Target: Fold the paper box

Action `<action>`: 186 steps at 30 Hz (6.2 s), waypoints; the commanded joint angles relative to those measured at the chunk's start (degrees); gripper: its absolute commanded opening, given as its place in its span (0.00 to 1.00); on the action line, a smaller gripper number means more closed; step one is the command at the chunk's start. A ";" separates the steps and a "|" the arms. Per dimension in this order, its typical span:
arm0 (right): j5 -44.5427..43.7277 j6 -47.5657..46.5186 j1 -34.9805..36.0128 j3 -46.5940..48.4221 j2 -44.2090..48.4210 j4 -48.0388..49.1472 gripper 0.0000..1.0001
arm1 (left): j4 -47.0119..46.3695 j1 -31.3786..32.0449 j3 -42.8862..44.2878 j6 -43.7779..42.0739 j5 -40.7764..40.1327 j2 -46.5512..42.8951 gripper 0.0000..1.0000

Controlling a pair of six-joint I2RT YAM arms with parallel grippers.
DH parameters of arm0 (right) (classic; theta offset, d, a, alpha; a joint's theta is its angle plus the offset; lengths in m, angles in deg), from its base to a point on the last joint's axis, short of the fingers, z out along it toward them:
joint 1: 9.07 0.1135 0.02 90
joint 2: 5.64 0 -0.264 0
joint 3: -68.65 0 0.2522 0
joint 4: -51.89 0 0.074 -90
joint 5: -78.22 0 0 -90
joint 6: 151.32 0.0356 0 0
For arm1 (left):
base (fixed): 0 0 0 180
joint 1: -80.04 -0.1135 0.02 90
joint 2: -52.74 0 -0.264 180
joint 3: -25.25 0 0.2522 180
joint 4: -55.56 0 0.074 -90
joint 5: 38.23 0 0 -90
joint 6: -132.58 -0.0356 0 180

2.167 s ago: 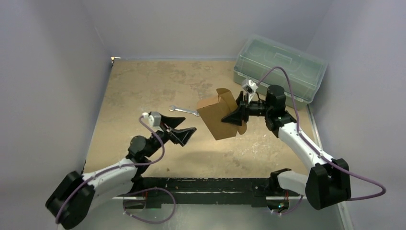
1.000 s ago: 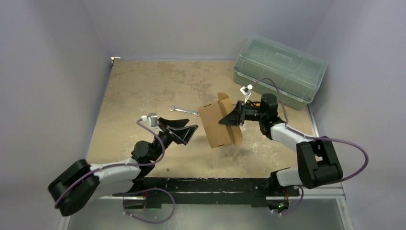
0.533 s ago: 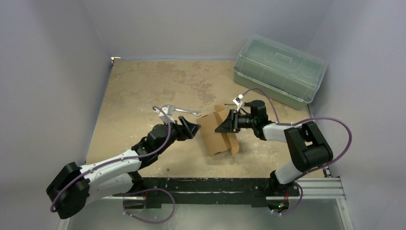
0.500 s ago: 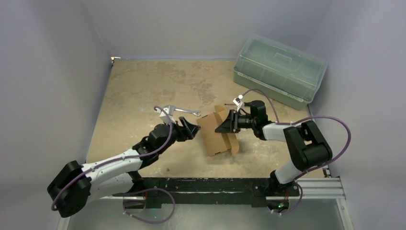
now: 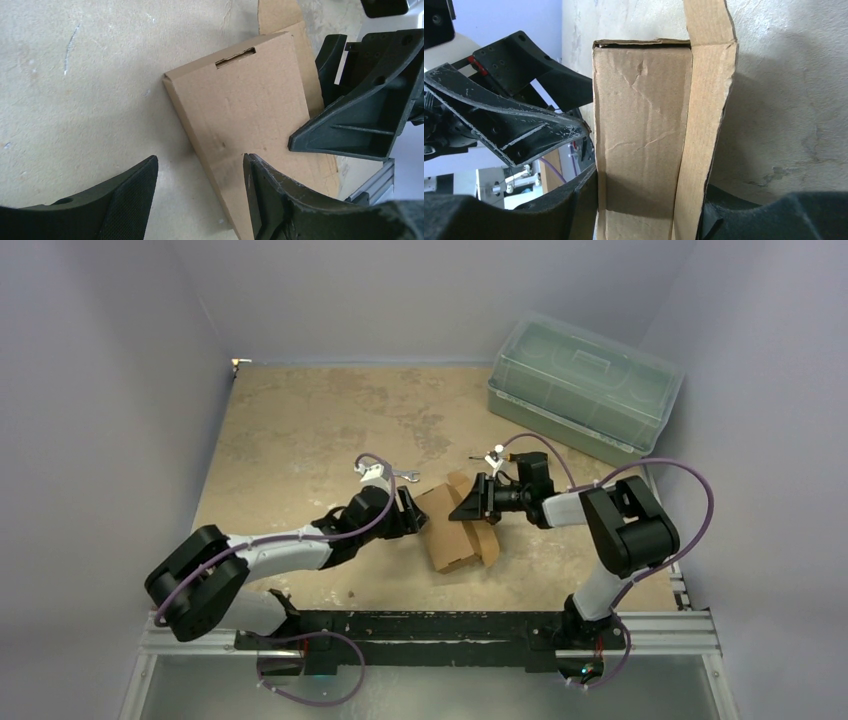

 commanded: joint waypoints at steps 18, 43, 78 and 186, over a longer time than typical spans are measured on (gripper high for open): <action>-11.93 -12.79 0.04 6.88 1.82 -14.37 0.64 | 14.63 0.53 15.27 -3.42 1.17 12.47 0.64; -24.14 -44.99 0.15 12.39 21.73 -26.56 0.39 | 21.94 0.44 21.48 -7.29 1.60 18.06 0.64; -8.28 -43.64 11.99 20.66 1.09 -44.64 0.07 | 27.03 -6.45 23.61 -25.55 9.06 17.94 0.65; -26.03 -109.48 28.52 0.53 25.39 -44.54 0.30 | 16.14 -11.61 14.49 -20.57 19.93 15.97 0.66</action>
